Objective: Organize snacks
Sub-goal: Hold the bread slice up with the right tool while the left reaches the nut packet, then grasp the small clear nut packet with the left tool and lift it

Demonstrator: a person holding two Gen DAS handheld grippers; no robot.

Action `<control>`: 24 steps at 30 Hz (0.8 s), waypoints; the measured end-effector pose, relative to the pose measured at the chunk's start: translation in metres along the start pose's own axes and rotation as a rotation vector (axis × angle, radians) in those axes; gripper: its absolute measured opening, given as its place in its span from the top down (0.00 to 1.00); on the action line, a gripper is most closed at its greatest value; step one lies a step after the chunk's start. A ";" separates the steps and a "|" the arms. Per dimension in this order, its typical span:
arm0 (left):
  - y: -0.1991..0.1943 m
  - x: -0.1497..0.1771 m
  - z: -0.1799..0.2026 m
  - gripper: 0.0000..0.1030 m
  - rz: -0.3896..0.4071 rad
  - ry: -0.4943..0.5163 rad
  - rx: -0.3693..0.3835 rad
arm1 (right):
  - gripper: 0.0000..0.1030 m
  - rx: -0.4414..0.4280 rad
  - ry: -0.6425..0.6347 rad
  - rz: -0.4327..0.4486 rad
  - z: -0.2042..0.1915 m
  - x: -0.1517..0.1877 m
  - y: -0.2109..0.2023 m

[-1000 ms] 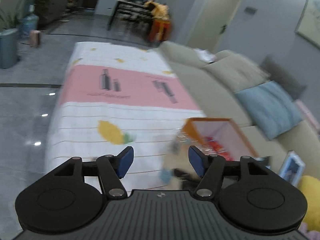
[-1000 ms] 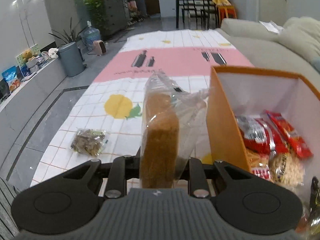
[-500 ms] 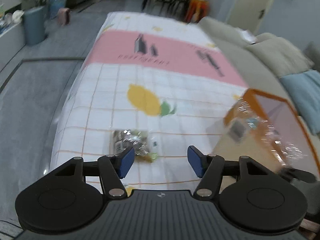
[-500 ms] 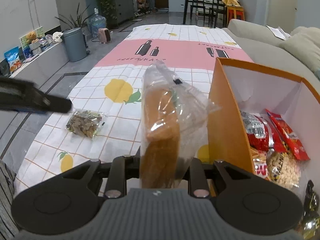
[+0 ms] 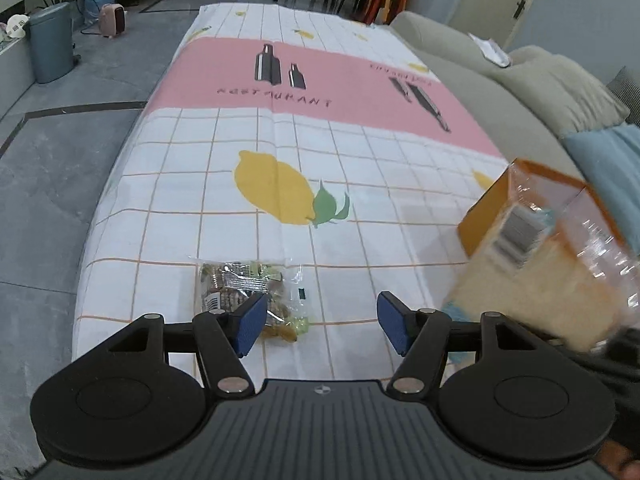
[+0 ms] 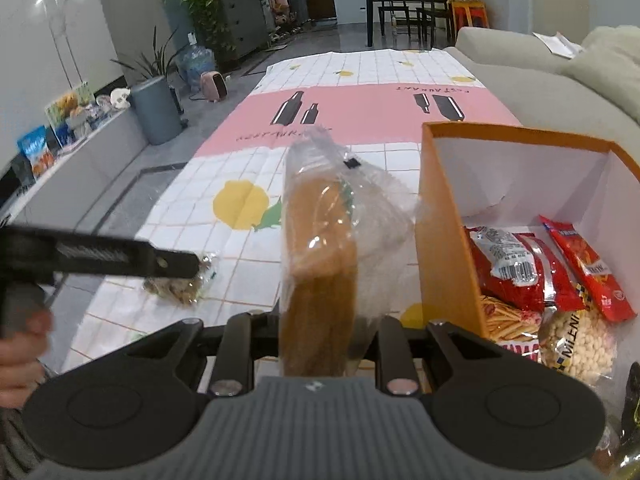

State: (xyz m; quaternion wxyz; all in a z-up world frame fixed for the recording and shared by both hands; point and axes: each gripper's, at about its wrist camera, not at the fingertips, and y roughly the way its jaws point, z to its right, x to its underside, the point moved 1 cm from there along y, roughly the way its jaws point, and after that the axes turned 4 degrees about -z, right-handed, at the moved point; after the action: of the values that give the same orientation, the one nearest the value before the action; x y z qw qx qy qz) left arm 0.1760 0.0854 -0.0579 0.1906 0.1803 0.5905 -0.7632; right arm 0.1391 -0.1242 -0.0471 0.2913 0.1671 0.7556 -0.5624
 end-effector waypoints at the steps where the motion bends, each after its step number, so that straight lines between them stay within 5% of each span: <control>1: 0.006 -0.001 0.000 0.27 -0.016 -0.004 -0.002 | 0.80 0.005 -0.002 0.011 0.000 -0.001 -0.004; 4: 0.020 -0.003 0.000 0.28 -0.068 -0.003 -0.030 | 0.80 -0.007 -0.011 0.035 0.000 -0.003 -0.015; 8: 0.016 -0.006 0.006 0.26 -0.019 0.053 -0.103 | 0.80 -0.027 0.009 0.042 0.002 -0.003 -0.020; 14: 0.030 -0.007 0.011 0.20 -0.013 0.190 -0.311 | 0.80 -0.027 0.041 0.036 0.008 -0.005 -0.020; 24: 0.058 -0.013 -0.009 0.08 -0.113 0.062 -0.254 | 0.80 -0.043 0.024 0.035 0.013 -0.008 -0.017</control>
State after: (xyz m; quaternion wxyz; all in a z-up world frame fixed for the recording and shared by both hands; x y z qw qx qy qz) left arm 0.2170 0.0817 -0.1018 0.1503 0.1447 0.6972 -0.6858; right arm 0.1382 -0.1411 -0.0316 0.2954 0.1806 0.7680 -0.5388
